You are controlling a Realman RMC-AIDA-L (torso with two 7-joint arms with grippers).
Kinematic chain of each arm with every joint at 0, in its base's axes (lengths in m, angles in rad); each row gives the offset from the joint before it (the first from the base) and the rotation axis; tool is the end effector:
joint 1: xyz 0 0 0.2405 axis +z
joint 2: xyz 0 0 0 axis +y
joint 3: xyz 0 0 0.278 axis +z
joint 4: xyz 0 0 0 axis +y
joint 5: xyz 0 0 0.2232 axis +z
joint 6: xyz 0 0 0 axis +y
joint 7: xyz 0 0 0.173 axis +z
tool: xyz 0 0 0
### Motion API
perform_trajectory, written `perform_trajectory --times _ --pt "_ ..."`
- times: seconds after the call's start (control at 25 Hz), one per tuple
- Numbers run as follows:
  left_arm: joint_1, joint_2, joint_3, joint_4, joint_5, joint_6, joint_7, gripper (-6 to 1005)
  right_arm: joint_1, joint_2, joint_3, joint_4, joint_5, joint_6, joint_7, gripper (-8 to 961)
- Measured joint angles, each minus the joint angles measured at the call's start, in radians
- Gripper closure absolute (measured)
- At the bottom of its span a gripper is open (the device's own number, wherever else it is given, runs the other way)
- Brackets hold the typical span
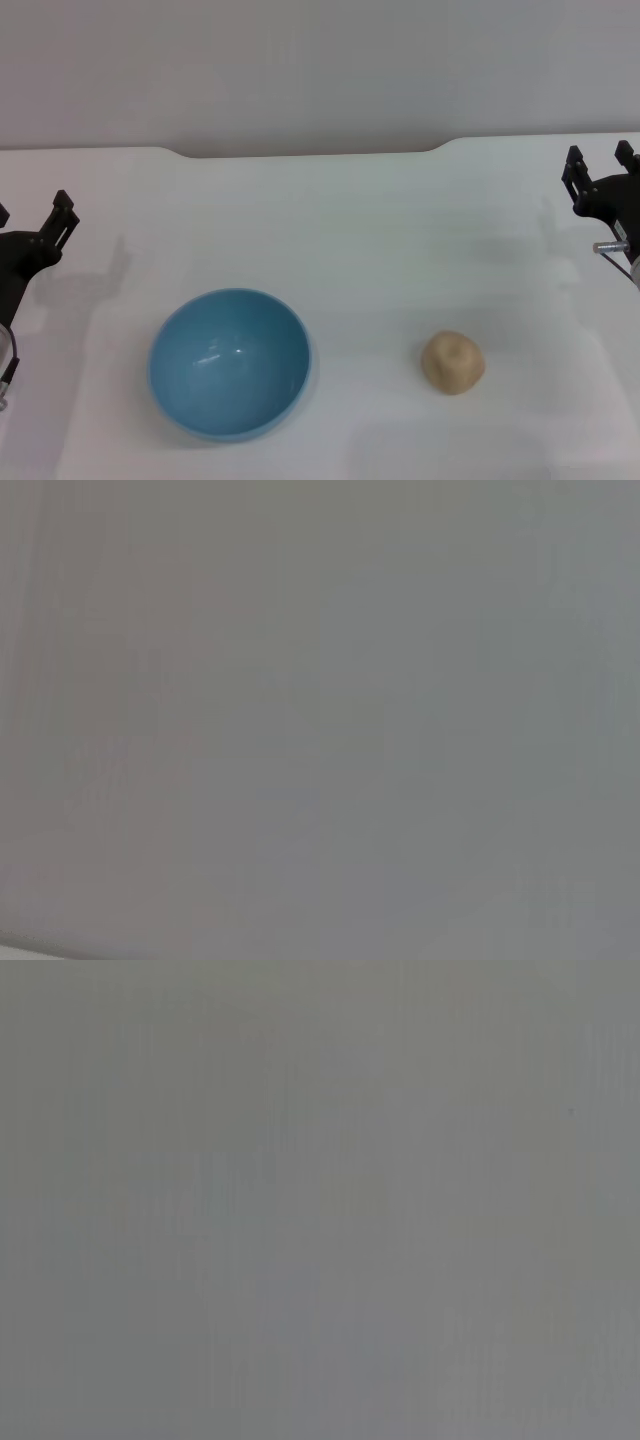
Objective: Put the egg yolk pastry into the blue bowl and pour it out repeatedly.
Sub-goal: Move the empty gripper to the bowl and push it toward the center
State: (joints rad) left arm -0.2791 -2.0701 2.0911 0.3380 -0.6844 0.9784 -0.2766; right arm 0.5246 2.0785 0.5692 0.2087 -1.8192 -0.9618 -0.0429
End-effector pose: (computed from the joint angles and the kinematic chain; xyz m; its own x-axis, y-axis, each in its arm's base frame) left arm -0.3832 0.3472 -0.0424 0.5426 0.0980 0.8342 0.8394 -0.0255 -0.5429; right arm 0.3534 0.4012 -0.0538 0.7461 -0.1023 -0.6579 -0.6646 -0.0560 -0.7451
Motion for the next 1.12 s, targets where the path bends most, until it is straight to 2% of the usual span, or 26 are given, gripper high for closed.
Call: perform_trajectory --times 0.48,0.76,0.88,1.12 --pt "0.005 0.001 0.011 0.002 -0.008 -0.003 -0.009 145 -0.001 0.0 0.0 0.0 0.001 0.0 0.0 408" --pt "0.007 0.017 0.024 0.036 -0.004 0.055 -0.076 144 0.002 0.0 0.0 0.003 0.002 0.0 0.0 409" --pt "-0.004 0.047 0.025 0.057 0.019 0.087 -0.131 144 0.001 0.0 0.0 0.004 0.002 0.0 0.0 409" --pt "-0.005 0.16 -0.002 0.235 0.209 -0.076 -0.268 144 -0.006 0.0 0.0 0.001 0.002 0.0 0.0 408"
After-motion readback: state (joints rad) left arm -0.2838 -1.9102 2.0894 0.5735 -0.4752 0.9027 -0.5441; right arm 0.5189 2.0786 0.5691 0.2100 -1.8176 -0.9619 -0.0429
